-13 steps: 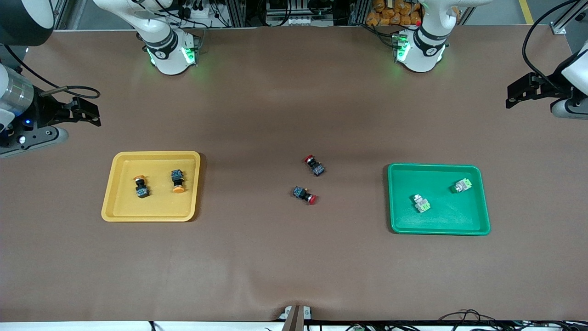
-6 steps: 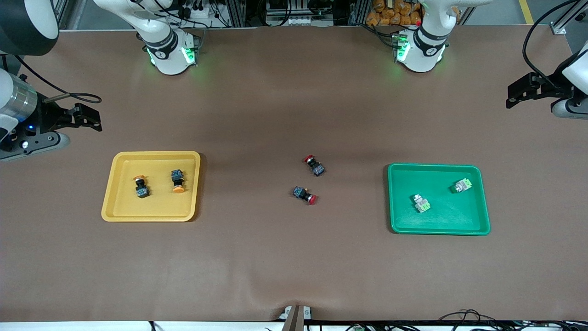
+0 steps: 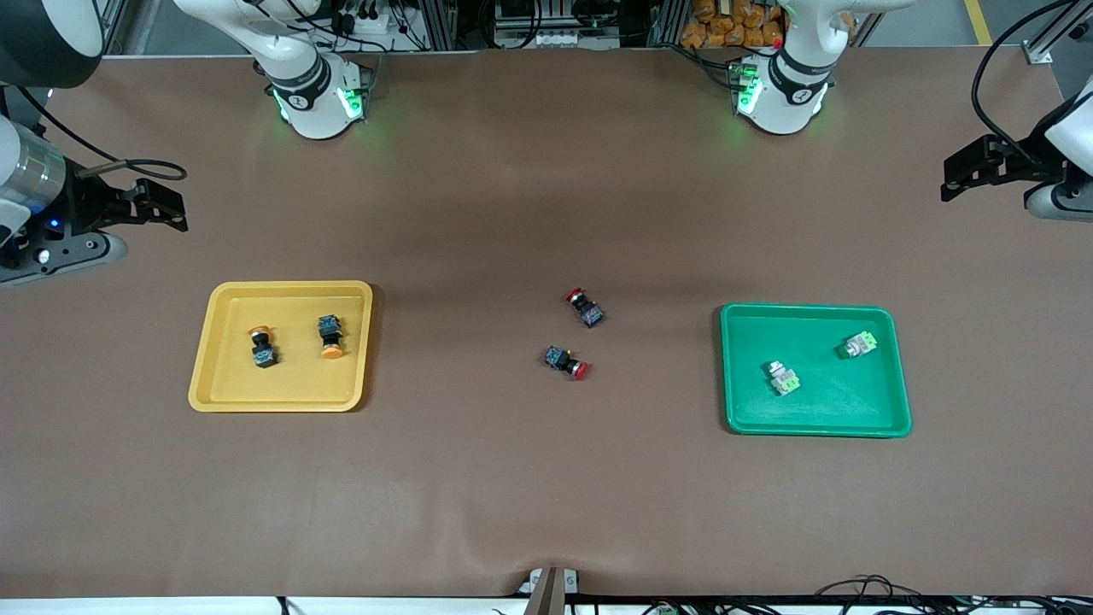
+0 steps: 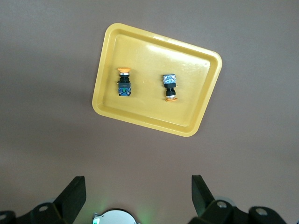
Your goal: Place green and yellow buttons in trays
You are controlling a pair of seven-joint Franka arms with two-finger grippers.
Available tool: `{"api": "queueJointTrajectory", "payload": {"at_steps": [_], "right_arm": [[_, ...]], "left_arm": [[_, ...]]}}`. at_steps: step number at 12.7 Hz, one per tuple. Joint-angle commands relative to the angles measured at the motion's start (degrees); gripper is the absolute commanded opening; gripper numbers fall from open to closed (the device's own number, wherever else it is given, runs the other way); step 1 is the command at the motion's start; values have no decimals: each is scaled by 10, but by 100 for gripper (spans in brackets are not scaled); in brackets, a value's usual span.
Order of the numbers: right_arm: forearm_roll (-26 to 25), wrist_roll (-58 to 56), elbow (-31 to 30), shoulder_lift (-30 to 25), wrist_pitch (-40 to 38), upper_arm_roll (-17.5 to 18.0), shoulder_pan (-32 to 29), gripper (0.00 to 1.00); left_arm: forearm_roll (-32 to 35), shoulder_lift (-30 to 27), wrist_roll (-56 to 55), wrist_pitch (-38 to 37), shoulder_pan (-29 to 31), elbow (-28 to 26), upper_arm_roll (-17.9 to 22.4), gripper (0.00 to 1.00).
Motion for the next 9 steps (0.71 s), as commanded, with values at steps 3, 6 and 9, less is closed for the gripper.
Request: {"api": "queueJointTrajectory", "payload": {"at_steps": [3,6,9], "right_arm": [[1,8,-29,-12,34,8,-12,100],[1,7,-42,-13,57,8,-12,100],[1,7,-55,-13,78,8,-11,100]], "left_arm": [[-7,-2,1,-3,6,4,0,100],[-6,-2,-1,-3,7,3,0,100],[-6,-2,-1,-3,7,3,2,100]]}}
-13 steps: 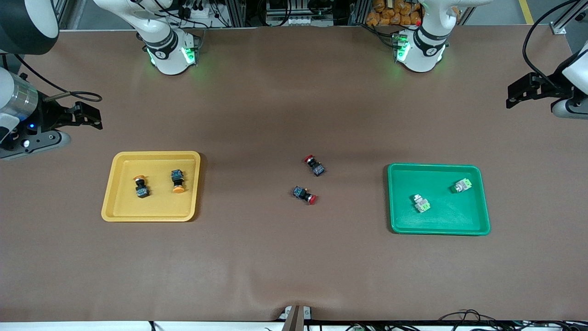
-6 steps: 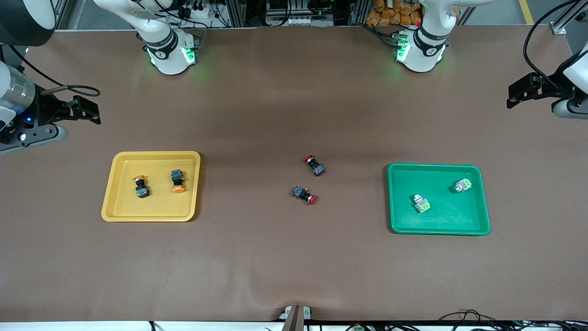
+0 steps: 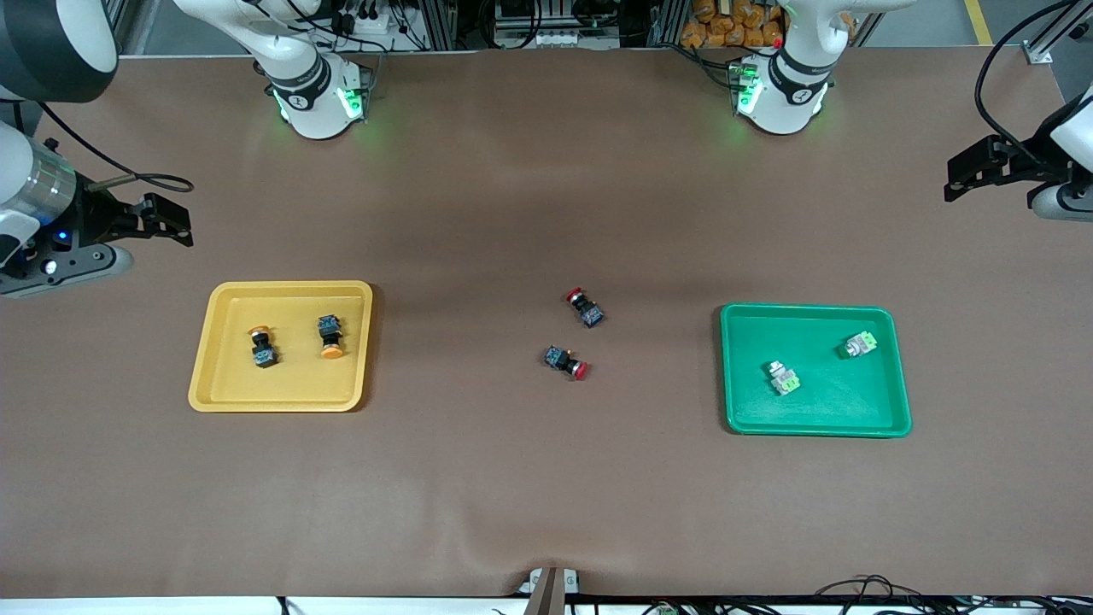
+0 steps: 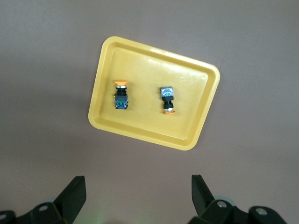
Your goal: Place green and yellow buttons in trays
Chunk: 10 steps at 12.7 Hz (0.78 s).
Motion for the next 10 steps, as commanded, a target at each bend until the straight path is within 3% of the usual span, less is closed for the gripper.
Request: {"api": "queueJointTrajectory", "payload": {"at_steps": [1,10], "right_arm": [[1,7,-11,-12,6,9,-8,100],[3,16,24,-13,-6,7,-32,100]], "left_arm": [[-6,-2,-1,-3,4,3,0,100],[-6,-3,-2,-3,5,2,0,100]]}}
